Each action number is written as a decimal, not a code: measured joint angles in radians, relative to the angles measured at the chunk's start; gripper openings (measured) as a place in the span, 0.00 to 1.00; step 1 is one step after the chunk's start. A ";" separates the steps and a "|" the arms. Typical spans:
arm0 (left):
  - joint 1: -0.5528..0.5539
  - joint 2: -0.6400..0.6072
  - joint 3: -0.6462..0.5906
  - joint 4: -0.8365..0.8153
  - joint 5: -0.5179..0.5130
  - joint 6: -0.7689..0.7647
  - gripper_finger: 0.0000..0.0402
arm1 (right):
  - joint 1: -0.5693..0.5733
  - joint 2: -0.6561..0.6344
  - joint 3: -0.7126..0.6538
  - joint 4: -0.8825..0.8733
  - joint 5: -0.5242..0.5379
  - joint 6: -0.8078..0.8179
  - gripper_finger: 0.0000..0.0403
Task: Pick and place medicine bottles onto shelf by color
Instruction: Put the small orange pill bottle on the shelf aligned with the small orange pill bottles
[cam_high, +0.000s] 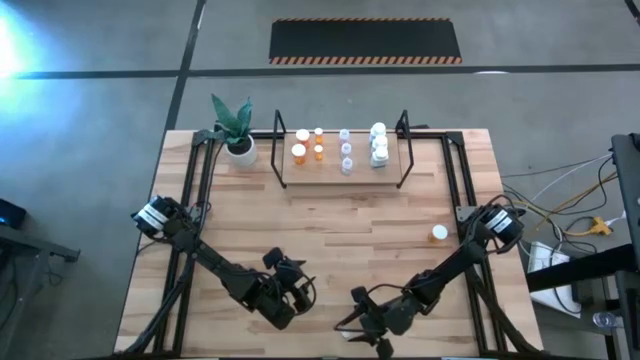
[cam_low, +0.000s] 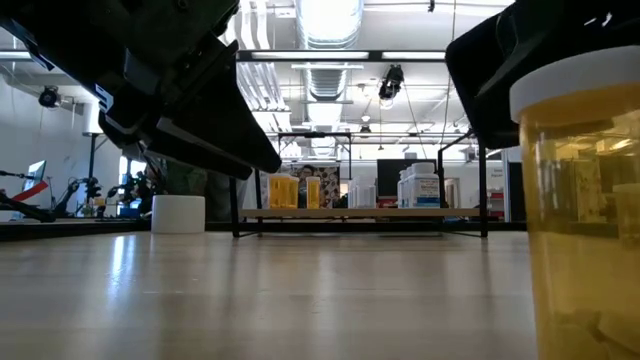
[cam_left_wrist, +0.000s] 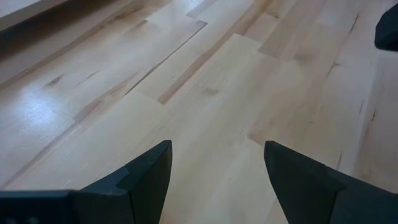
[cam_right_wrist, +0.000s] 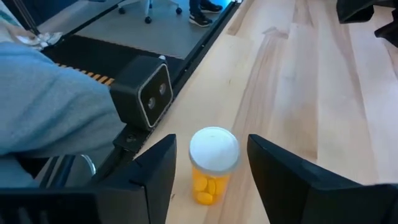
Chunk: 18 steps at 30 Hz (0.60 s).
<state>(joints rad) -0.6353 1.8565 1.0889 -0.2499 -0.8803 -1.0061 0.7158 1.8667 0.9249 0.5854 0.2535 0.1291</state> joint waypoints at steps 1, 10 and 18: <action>0.001 0.000 0.000 0.002 0.000 0.000 0.59 | -0.002 0.003 0.000 0.000 0.000 -0.001 0.47; 0.003 0.000 0.000 0.007 0.000 0.001 0.59 | -0.016 0.038 0.000 0.035 -0.003 -0.024 0.38; 0.002 0.000 0.000 -0.016 0.000 0.001 0.59 | -0.016 0.026 0.000 0.024 0.002 -0.026 0.25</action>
<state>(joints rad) -0.6332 1.8564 1.0885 -0.2657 -0.8799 -1.0047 0.6994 1.8927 0.9245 0.6096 0.2552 0.1033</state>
